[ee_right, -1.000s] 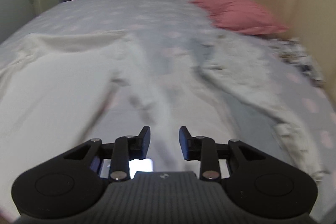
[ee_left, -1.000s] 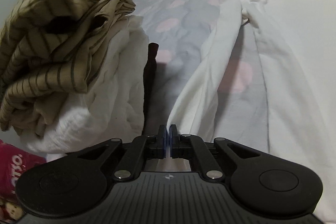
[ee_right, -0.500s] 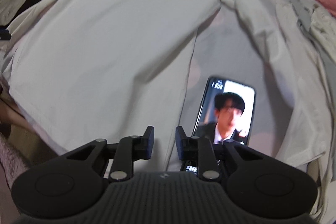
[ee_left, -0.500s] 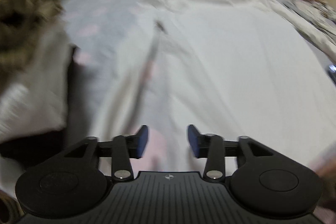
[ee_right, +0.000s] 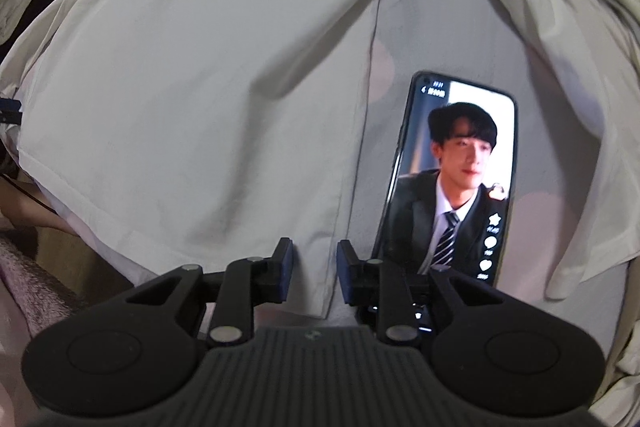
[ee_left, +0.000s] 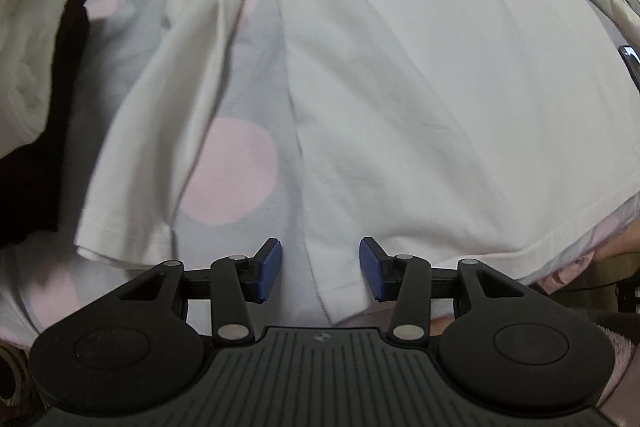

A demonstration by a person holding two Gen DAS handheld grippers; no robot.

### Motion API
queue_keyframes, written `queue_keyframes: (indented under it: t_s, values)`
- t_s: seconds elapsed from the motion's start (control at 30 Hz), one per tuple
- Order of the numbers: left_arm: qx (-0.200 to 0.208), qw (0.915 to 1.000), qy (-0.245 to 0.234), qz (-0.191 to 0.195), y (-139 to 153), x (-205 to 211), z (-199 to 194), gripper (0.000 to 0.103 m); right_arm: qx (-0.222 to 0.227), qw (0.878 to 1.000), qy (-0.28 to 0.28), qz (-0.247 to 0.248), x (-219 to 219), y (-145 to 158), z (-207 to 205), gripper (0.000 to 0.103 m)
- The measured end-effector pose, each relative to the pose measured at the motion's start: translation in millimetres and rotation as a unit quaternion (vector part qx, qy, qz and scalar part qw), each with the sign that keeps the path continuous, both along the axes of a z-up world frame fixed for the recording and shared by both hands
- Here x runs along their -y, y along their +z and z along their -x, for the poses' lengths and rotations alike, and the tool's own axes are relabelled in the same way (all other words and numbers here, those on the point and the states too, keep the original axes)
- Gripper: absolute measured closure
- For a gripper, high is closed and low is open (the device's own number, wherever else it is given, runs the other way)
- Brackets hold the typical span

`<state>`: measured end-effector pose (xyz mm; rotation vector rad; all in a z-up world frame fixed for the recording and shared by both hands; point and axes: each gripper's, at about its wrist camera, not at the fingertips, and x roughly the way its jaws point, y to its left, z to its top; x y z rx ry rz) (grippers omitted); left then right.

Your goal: Fold clothes

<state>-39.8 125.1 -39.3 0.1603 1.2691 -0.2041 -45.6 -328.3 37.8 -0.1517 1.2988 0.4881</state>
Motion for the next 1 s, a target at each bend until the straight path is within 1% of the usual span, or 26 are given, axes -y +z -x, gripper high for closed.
queue_keyframes:
  t_s: [0.03,0.07,0.1,0.13,0.17,0.2,0.27,0.33,0.47,0.57,0.6,0.67,0.73,0.8,0.87,1.0]
  values:
    - [0.0,1.0,-0.004,-0.001,-0.8,2.4,-0.2,0.068,-0.004,1.0,-0.001,-0.003,0.6,-0.6,-0.8,0.076]
    - [0.0,1.0,-0.008,0.001,0.0,2.4,2.7,0.071,-0.007,1.0,-0.002,-0.006,1.4,-0.8,-1.5,0.081]
    - [0.0,0.9999,-0.012,0.003,0.9,2.3,5.8,0.078,-0.011,1.0,-0.004,-0.01,2.5,-0.6,-2.1,0.086]
    - [-0.001,0.9999,-0.015,0.008,1.9,3.0,6.5,0.084,-0.013,1.0,-0.007,-0.015,3.9,0.0,-2.6,0.093]
    - [-0.001,0.9998,-0.017,0.015,3.8,3.7,7.2,0.095,-0.014,1.0,-0.011,-0.018,5.6,1.4,-3.0,0.097]
    - [-0.001,0.9996,-0.016,0.022,5.3,4.1,7.4,0.101,-0.013,1.0,-0.014,-0.022,7.3,4.5,-3.4,0.098]
    - [-0.002,0.9994,-0.012,0.032,11.0,2.8,7.4,0.102,-0.011,0.999,-0.02,-0.031,10.7,11.9,-4.3,0.099]
    - [-0.002,0.9988,-0.008,0.048,24.3,-1.5,7.6,0.102,-0.008,0.999,-0.029,-0.045,17.1,27.8,-5.5,0.099]
    - [0.021,0.9963,0.003,0.084,66.9,-14.7,10.1,0.103,0.004,0.996,-0.052,-0.073,34.6,72.6,-5.7,0.1]
    - [0.039,0.9943,0.014,0.098,94.9,-27.0,12.8,0.103,0.01,0.995,-0.056,-0.083,46.0,102.5,-2.2,0.1]
    - [0.039,0.9934,0.018,0.107,100.3,-32.8,10.4,0.103,0.007,0.995,-0.059,-0.083,48.1,109.2,1.4,0.1]
    - [0.035,0.9933,0.017,0.109,107.1,-36.6,11.1,0.103,-0.002,0.995,-0.062,-0.084,49.6,114.7,9.7,0.1]
    - [0.022,0.9959,0.008,0.087,106.2,-33.9,7.2,0.103,-0.018,0.995,-0.061,-0.083,48.1,112.2,17.4,0.1]
    - [0.002,0.9981,-0.006,0.062,100.7,-27.6,8.9,0.103,-0.029,0.996,-0.051,-0.071,38.6,99.5,21.7,0.1]
    - [-0.017,0.9989,-0.015,0.04,91.7,-22.5,8.4,0.103,-0.042,0.997,-0.043,-0.058,33.5,85.2,26.3,0.1]
    - [-0.04,0.9987,-0.032,-0.003,62.9,-12.1,10.3,0.103,-0.062,0.997,-0.035,-0.028,17.6,53.6,31.5,0.1]
